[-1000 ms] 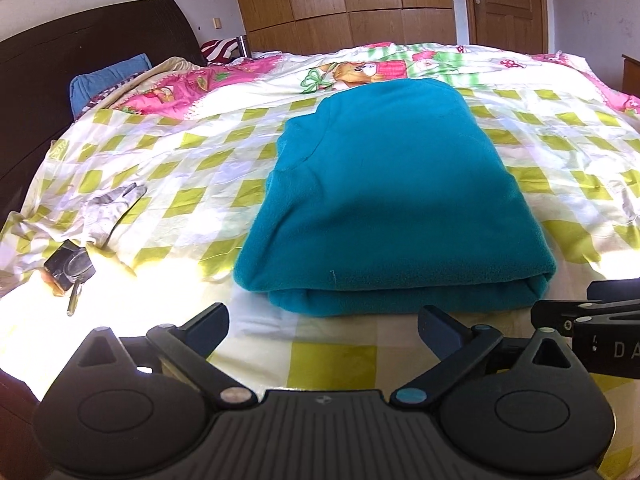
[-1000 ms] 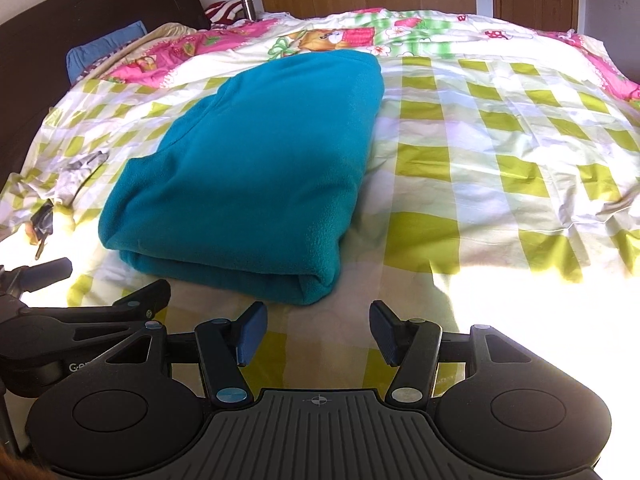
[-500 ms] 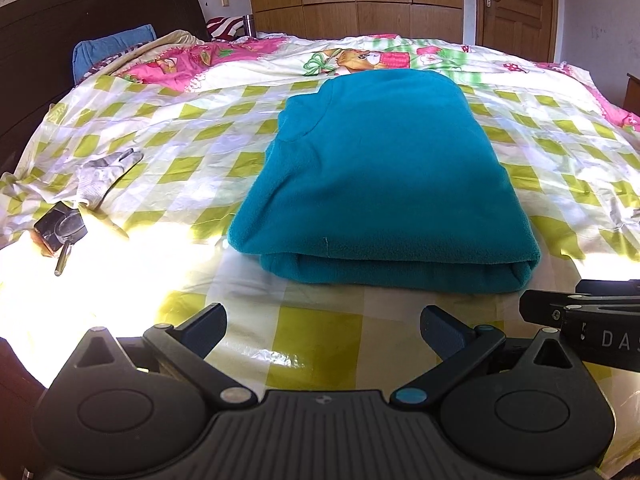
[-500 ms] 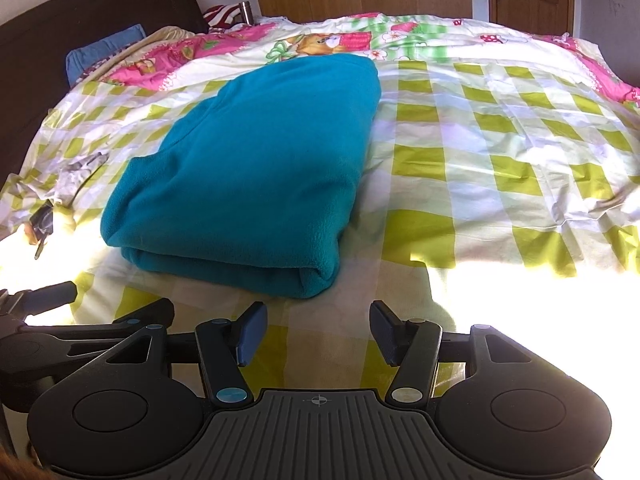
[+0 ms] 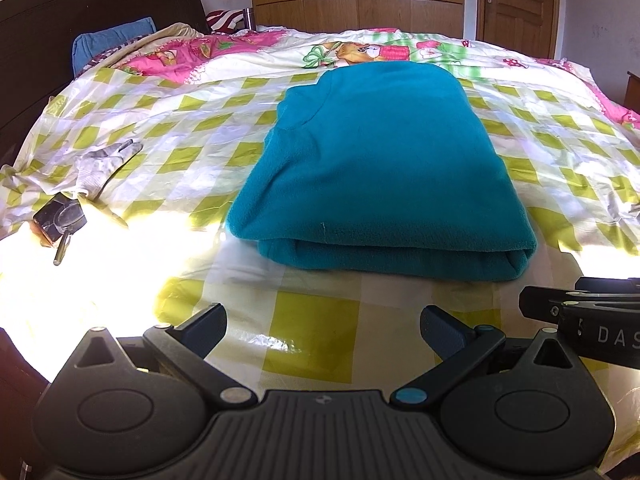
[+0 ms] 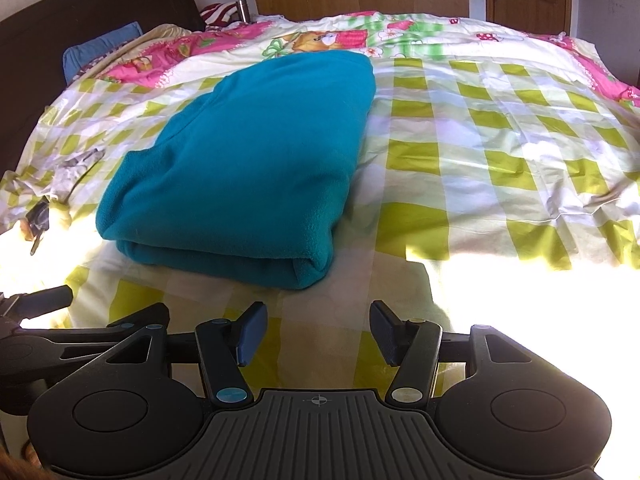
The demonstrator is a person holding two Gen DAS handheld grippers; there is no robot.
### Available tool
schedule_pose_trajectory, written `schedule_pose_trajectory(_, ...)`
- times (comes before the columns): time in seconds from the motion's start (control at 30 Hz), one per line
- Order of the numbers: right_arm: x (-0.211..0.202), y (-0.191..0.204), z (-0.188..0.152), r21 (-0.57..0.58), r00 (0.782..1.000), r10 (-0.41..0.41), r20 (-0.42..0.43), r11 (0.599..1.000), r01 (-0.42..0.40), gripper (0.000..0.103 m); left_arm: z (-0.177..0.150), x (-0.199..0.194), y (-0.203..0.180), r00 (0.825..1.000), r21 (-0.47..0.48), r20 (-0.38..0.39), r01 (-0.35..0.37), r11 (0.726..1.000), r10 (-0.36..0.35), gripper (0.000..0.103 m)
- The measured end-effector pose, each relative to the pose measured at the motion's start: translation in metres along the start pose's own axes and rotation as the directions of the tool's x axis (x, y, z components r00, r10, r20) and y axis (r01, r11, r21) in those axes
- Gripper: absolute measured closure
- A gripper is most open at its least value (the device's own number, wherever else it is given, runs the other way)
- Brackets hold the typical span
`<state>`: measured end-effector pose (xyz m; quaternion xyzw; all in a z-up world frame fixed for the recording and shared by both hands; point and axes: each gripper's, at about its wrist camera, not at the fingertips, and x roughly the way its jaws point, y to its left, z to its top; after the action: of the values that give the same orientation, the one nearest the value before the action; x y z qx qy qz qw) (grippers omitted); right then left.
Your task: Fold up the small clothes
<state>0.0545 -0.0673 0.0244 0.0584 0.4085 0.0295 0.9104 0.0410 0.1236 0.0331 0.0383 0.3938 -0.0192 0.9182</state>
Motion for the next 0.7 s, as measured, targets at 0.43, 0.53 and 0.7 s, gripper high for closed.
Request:
schedule_pose_trajectory(0.43, -0.0025, 0.0001, -0.0078, -0.002, 1.000, -0.003, -0.019, 1.000, 0.003, 0.047, -0.0012, -0.0010, -0.0036, 1.000, 0.009, -0.012, -0.003, 1.000, 0.003, 0.000)
schedule_pose_trajectory(0.53, -0.0021, -0.0005, -0.0086, 0.001, 1.000, -0.005, -0.023, 1.000, 0.005, 0.047, -0.0014, -0.0017, -0.0051, 1.000, 0.022, -0.011, -0.013, 1.000, 0.014, 0.000)
schedule_pose_trajectory(0.7, -0.0021, -0.0007, -0.0097, -0.001, 1.000, -0.008, -0.027, 1.000, 0.008, 0.047, -0.0016, -0.0008, -0.0041, 1.000, 0.024, -0.023, -0.013, 1.000, 0.014, 0.000)
